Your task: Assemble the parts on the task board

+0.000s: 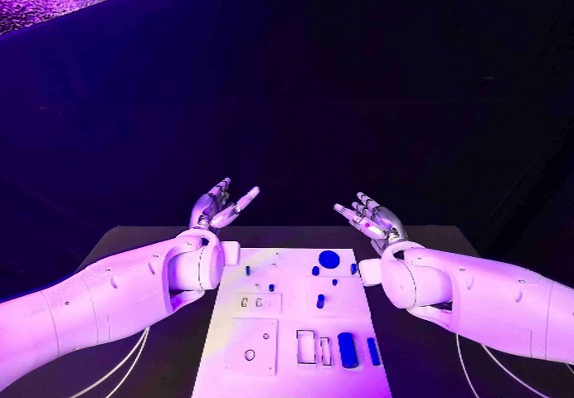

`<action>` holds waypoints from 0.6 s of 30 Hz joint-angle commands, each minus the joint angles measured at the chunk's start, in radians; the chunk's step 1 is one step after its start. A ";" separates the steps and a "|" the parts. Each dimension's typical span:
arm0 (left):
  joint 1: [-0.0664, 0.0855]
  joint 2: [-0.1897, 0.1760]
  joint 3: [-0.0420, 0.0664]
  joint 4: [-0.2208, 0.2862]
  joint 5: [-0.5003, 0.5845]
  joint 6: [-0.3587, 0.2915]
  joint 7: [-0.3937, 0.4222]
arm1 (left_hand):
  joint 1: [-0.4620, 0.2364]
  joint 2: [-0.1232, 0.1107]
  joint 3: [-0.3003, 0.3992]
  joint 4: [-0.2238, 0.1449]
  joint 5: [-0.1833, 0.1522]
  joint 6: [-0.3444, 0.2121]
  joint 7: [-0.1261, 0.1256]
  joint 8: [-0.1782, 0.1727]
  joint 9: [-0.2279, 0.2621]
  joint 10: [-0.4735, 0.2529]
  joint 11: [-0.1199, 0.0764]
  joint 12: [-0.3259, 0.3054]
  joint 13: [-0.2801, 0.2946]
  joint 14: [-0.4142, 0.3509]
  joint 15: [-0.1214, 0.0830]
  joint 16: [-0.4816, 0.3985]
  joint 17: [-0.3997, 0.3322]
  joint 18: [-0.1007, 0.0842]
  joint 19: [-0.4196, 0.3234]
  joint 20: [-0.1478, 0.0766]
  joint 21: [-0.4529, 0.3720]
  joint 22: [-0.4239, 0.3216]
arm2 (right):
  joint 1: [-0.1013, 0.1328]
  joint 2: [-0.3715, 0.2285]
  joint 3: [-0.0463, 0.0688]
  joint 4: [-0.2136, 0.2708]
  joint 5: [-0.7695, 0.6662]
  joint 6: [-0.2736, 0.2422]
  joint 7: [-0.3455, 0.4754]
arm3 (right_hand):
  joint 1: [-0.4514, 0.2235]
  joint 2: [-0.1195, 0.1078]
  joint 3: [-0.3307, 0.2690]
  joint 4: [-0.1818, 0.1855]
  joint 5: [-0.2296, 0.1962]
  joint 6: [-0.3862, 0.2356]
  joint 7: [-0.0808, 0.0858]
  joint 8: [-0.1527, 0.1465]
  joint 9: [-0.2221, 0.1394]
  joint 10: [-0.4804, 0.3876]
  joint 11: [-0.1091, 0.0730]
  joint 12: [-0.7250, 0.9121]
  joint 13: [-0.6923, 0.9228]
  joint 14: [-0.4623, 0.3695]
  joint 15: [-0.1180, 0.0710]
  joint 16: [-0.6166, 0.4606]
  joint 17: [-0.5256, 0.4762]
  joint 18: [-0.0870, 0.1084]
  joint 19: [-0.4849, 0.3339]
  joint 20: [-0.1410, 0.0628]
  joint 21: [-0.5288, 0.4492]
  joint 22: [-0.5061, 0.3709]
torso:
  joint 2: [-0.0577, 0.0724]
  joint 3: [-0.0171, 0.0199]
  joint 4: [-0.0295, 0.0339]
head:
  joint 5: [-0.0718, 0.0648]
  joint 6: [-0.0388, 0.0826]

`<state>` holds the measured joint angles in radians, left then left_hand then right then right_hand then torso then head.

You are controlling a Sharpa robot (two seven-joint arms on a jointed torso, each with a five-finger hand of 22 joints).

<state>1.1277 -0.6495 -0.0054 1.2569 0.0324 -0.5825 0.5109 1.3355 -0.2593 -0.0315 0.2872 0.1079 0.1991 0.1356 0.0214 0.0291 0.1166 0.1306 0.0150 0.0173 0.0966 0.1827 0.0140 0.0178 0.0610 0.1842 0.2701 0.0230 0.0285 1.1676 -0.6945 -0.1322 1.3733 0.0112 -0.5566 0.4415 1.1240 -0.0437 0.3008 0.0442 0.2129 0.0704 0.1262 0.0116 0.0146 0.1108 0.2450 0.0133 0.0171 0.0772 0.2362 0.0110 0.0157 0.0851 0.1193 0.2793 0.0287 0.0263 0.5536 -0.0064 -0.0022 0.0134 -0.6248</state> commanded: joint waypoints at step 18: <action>0.012 -0.061 -0.002 0.003 0.017 0.186 0.046 | 0.089 0.071 0.074 0.013 -0.016 0.176 0.114 0.054 0.032 0.204 0.089 0.041 0.024 0.198 0.059 0.058 0.040 0.034 0.138 0.025 0.049 0.025 | 0.077 0.028 -0.064 -0.186 -0.447 0.185 -0.080 | 0.206 -0.037 0.169 -0.201 0.021 0.621 0.145 0.204 0.131 0.778 -0.025 0.105 0.048 0.777 -0.054 0.224 0.124 0.092 0.620 0.003 0.288 0.120 | 0.015 -0.0028 0.0033 | -0.002 -0.029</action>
<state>1.1387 -0.7185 -0.0076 1.2467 0.0535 -0.4359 0.5288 1.4258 -0.1904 0.0417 0.2997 0.0951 0.3738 0.1472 0.0750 0.0616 0.3213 0.2184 0.0564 0.0410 0.2973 0.2409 0.0734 0.0587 0.0797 0.3251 0.2945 0.0730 0.0535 1.2441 -0.6723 -0.1969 1.1843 -0.2061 -0.3248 0.3624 1.2930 -0.0663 0.4183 -0.0939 0.2306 0.4421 0.1521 0.1359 0.0963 0.5988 0.2494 0.0885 0.0535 0.5825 0.2246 0.1618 0.1038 0.1278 0.4814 0.2891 0.2001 0.1019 0.5619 -0.0089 -0.0012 0.0120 -0.6492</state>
